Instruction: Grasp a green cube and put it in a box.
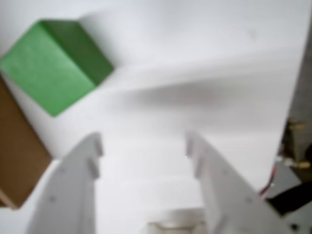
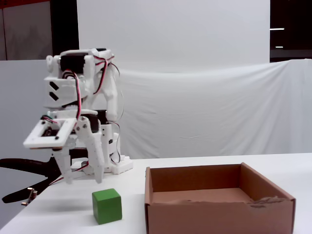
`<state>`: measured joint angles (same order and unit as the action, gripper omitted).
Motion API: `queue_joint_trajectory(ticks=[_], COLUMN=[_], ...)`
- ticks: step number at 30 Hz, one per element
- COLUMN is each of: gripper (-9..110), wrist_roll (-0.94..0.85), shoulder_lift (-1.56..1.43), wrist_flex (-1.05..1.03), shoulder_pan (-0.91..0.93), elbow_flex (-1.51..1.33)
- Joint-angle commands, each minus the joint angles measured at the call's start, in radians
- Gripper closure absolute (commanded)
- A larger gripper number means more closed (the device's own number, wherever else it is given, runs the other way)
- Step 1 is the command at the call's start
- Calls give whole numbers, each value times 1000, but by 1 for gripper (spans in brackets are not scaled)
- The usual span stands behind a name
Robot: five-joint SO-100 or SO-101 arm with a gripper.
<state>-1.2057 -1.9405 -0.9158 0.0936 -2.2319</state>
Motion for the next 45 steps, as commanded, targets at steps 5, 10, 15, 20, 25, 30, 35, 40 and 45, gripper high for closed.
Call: queue_joint_trajectory(ticks=[5,10,15,20,25,30,35,40,45], gripper=[76,75,75,75,75,75,75,75,75], wrist_roll=[-17,-17,-44,-89,-94,-100,-124,-163,-206], shoulder_lift=[0,2,23,61,129,195,241,268,290], wrist_flex=[-5,-55,-100,-94,-66,-23,12,5,-8], shoulder_pan=[-44,-86,-130,-137,-127,-109,-95,-104,-132], elbow_flex=[61,81,97,121,176,218,249,281,298])
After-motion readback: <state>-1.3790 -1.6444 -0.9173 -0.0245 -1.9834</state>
